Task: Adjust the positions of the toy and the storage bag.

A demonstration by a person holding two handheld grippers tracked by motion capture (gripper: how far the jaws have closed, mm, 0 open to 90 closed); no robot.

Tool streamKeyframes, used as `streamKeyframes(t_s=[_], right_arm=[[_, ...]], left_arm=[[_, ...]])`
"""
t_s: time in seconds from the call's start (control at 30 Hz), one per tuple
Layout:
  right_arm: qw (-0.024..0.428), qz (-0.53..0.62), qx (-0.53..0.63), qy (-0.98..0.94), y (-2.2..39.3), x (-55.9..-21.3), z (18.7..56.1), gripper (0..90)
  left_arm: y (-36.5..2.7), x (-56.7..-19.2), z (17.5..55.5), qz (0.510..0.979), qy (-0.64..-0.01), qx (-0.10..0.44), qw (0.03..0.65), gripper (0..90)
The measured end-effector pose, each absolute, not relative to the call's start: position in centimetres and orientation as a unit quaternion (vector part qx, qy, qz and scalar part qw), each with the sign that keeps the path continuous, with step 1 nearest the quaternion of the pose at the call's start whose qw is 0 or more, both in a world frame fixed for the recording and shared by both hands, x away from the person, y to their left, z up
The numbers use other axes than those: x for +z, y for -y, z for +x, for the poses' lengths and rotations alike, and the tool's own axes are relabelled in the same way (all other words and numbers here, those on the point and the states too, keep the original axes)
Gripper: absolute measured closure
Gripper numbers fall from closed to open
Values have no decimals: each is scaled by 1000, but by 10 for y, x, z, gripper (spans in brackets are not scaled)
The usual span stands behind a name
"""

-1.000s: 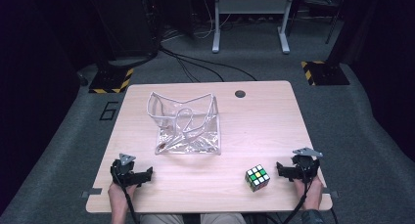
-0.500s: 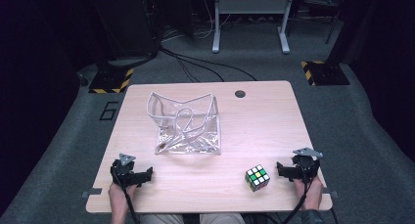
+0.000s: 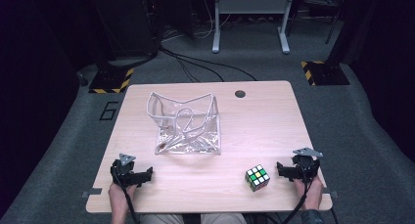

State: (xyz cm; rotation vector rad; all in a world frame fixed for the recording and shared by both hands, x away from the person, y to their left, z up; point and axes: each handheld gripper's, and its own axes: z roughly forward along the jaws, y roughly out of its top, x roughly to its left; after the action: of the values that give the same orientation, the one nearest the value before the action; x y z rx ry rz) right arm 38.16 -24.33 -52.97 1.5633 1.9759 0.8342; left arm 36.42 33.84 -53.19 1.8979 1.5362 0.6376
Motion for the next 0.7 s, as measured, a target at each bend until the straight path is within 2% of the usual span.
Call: streamKeyframes(t_s=[0.5, 0.6, 0.7], right_arm=[[241, 571, 306, -723, 243, -530, 381, 1], [240, 572, 309, -721, 244, -529, 381, 25], [233, 569, 316, -723, 245, -526, 379, 0]], left_arm=[[-338, -532, 364, 714, -582, 241, 305, 2], [-338, -532, 364, 714, -582, 241, 305, 2], [-338, -532, 364, 714, -582, 241, 305, 2]])
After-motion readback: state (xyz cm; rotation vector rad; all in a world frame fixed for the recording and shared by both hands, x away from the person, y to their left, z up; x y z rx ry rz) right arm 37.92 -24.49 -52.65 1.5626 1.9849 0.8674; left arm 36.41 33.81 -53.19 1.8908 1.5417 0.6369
